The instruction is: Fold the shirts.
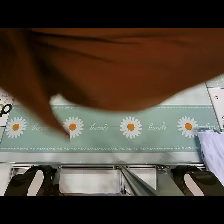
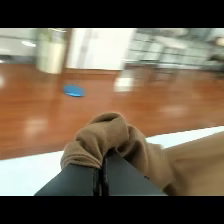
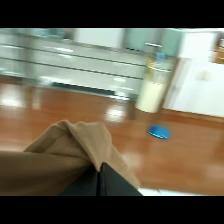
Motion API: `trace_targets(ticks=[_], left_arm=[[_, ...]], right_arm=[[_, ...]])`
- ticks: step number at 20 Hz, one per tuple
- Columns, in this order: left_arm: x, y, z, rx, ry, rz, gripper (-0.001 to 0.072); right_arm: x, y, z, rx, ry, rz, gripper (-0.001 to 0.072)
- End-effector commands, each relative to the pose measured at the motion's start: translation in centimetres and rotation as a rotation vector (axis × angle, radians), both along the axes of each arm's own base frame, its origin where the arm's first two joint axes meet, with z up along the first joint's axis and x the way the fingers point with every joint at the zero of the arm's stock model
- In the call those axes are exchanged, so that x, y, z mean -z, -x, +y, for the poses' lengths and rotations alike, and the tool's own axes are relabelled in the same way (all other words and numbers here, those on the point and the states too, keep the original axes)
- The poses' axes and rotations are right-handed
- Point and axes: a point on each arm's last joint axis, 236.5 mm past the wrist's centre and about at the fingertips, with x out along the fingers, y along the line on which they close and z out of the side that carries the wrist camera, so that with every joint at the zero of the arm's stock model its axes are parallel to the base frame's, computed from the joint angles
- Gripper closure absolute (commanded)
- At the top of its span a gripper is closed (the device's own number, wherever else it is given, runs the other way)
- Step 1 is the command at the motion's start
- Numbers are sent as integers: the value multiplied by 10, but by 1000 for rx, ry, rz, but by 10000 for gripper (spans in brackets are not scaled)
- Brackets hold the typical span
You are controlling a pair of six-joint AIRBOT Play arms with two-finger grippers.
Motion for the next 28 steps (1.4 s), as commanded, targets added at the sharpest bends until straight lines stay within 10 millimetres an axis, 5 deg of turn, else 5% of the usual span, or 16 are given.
trace_targets(ticks=[1,4,8,13,17,20,21,22,23,25,28], left_arm=[[43,22,20,-119,-93,121,689],[136,12,8,0,-73,429,688],[270,-16,-4,110,97,759,688],[407,-80,36,-117,286,891,688],[456,-126,66,-219,287,956,688],[483,-141,64,-194,329,1076,686],[489,-145,57,-174,356,1111,587],[496,-146,53,-158,351,1139,306],[501,-147,54,-147,328,1163,196],[492,-144,69,-148,282,1212,197],[439,-145,95,-147,248,1168,198]], right_arm=[[22,20,-22,98,-20,83,690],[71,-10,-6,36,-55,225,690],[185,-72,28,-90,-113,521,690],[308,-175,57,-200,-169,761,690],[376,-246,75,-241,-263,874,690],[409,-285,87,-266,-332,935,690],[417,-294,92,-275,-357,945,689],[423,-304,96,-282,-385,947,621],[427,-311,98,-283,-407,946,368],[427,-314,72,-248,-351,967,293],[407,-293,-31,-44,-377,986,296]])
